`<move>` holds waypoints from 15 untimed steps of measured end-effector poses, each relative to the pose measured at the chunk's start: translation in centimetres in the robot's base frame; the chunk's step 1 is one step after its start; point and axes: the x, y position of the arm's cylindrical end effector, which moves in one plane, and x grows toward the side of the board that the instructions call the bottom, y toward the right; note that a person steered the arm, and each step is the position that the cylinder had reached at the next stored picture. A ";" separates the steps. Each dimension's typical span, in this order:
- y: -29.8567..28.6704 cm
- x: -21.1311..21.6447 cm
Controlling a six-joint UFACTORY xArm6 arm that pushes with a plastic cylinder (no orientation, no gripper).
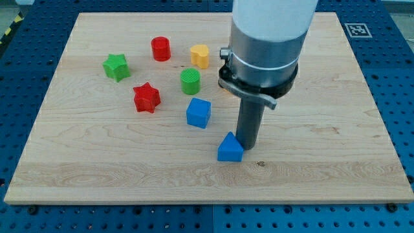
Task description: Slide blue cube closer to blue triangle
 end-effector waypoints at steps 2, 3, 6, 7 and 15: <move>-0.2 1.0; 0.1 -4.2; -8.4 -10.6; -8.4 -10.6; -7.6 -0.7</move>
